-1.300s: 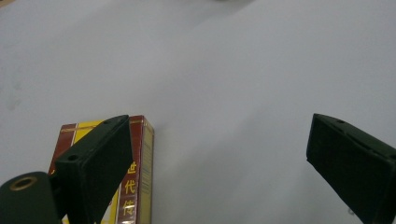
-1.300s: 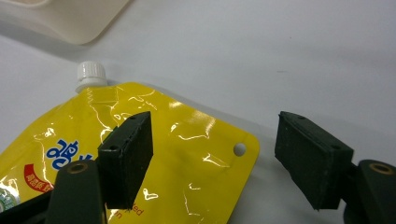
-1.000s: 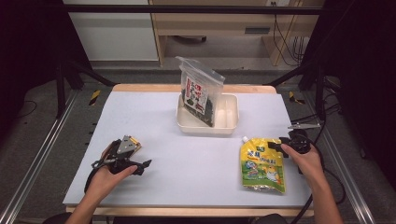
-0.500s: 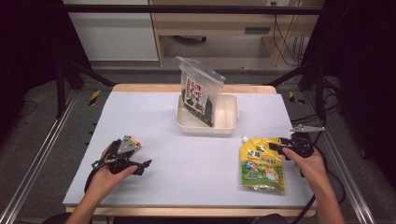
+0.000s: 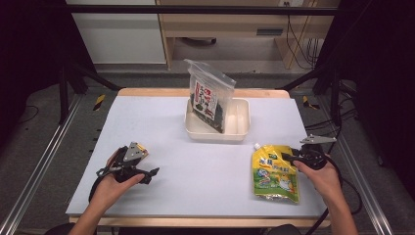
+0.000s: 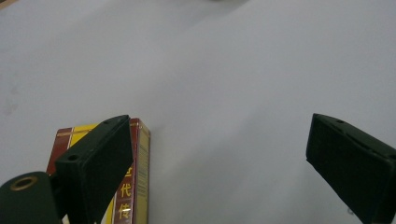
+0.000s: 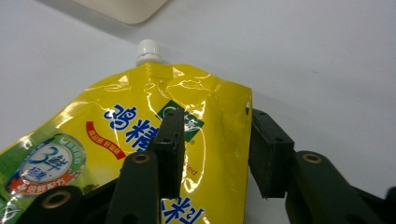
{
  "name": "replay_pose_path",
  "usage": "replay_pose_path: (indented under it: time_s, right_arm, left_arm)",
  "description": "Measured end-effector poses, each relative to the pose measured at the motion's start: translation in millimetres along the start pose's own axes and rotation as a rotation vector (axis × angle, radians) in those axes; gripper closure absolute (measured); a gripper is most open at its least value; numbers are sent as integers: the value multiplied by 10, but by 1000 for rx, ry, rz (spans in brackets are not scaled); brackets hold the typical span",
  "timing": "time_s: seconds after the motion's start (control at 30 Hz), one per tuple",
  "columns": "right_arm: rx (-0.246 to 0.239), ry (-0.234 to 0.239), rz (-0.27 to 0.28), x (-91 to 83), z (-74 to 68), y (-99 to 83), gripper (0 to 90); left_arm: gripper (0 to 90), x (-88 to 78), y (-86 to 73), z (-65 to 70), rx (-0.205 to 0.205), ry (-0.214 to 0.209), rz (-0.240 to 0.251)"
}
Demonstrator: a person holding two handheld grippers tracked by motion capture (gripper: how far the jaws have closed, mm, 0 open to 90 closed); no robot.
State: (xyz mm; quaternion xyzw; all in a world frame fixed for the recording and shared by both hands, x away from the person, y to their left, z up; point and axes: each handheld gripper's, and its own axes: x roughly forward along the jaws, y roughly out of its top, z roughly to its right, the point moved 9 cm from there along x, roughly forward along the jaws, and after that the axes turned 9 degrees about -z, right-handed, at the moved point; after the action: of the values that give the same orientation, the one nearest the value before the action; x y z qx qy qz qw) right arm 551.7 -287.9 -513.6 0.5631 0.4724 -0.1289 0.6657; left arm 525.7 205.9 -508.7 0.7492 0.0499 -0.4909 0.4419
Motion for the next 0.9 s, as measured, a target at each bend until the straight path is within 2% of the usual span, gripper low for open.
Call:
replay_pose_path:
  time_s: [0.1, 0.37, 0.47, 0.57, 0.7, 0.8, 0.9]
  right_arm:
    - [1, -15, -12, 16, 10, -13, 653]
    - [-6, -41, -55, 72, 23, -41, 696]
    - [-11, -52, -62, 78, 36, -42, 785]
    - [-13, -51, -64, 79, -2, -40, 821]
    - [-46, -78, -85, 114, -7, -48, 838]
    - [-32, -79, -97, 135, 7, -59, 849]
    - [-26, -88, -95, 135, 18, -51, 900]
  left_arm:
    - [72, 1, 0, -2, 1, 1, -1]
    - [73, 11, -2, 8, 3, -1, -4]
    - [73, 8, -1, 8, 4, 2, -5]
    - [74, 9, -3, 4, 3, 3, -5]
    - [74, 10, -4, 8, 3, 0, -7]
    - [74, 11, -3, 6, 3, 0, -7]
    - [74, 9, -6, -2, 2, 3, -7]
